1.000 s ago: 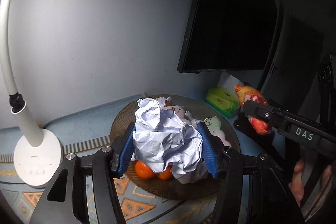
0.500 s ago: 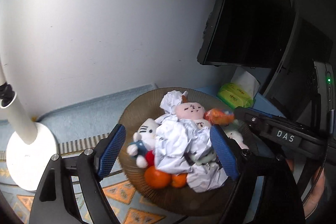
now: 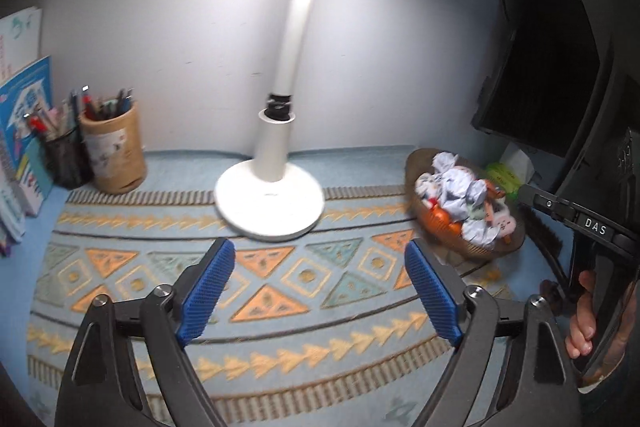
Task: Organize objects
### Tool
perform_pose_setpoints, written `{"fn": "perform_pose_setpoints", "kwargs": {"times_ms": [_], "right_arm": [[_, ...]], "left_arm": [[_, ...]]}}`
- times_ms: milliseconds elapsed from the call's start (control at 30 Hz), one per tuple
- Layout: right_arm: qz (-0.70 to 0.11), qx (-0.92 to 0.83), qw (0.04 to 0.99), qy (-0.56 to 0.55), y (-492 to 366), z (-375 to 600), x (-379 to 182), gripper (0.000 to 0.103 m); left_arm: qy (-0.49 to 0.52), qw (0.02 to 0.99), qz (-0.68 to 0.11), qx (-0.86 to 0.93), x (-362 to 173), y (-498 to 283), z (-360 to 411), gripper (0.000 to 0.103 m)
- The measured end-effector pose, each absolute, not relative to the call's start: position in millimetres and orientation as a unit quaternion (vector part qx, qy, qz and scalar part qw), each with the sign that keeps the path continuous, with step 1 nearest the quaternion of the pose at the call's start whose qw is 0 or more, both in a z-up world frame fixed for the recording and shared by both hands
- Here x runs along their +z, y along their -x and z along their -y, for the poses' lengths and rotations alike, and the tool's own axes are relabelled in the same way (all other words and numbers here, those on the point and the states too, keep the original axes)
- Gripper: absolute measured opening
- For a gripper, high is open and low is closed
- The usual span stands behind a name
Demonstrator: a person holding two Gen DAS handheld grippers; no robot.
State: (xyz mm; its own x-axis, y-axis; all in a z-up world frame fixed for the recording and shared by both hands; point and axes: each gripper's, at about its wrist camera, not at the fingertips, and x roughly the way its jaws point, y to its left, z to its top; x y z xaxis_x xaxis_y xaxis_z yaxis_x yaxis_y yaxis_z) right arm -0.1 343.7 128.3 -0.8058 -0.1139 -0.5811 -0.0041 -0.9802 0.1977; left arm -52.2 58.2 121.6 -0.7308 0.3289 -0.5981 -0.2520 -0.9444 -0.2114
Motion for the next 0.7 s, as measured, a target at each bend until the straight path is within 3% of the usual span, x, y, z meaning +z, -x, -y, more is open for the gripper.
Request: {"fn": "perform_pose_setpoints", "kwargs": {"times_ms": [33,133,400,533,700], "right_arm": [[0.099,-0.943,0.040,-0.315,-3.5,-326.6,120.6,0.035],[0.093,-0.935,0.055,-0.337,-8.5,-273.8,94.6,0.035],[0.049,-0.918,0.072,-0.388,12.6,-198.3,39.8,0.038],[0.041,-0.916,0.052,-0.396,25.1,-195.0,19.4,0.065],[0.025,-0.910,0.029,-0.412,44.6,-196.2,0.8,0.065]], "left_arm": [[0.339,0.144,0.063,0.928,115.4,46.7,-43.8,0.103],[0.348,0.105,0.097,0.927,95.1,30.4,-0.2,0.102],[0.375,0.013,0.088,0.923,44.7,29.5,47.8,0.102],[0.394,0.005,0.096,0.914,24.8,44.5,53.2,0.102],[0.416,-0.003,0.057,0.908,7.9,66.8,47.9,0.102]]}}
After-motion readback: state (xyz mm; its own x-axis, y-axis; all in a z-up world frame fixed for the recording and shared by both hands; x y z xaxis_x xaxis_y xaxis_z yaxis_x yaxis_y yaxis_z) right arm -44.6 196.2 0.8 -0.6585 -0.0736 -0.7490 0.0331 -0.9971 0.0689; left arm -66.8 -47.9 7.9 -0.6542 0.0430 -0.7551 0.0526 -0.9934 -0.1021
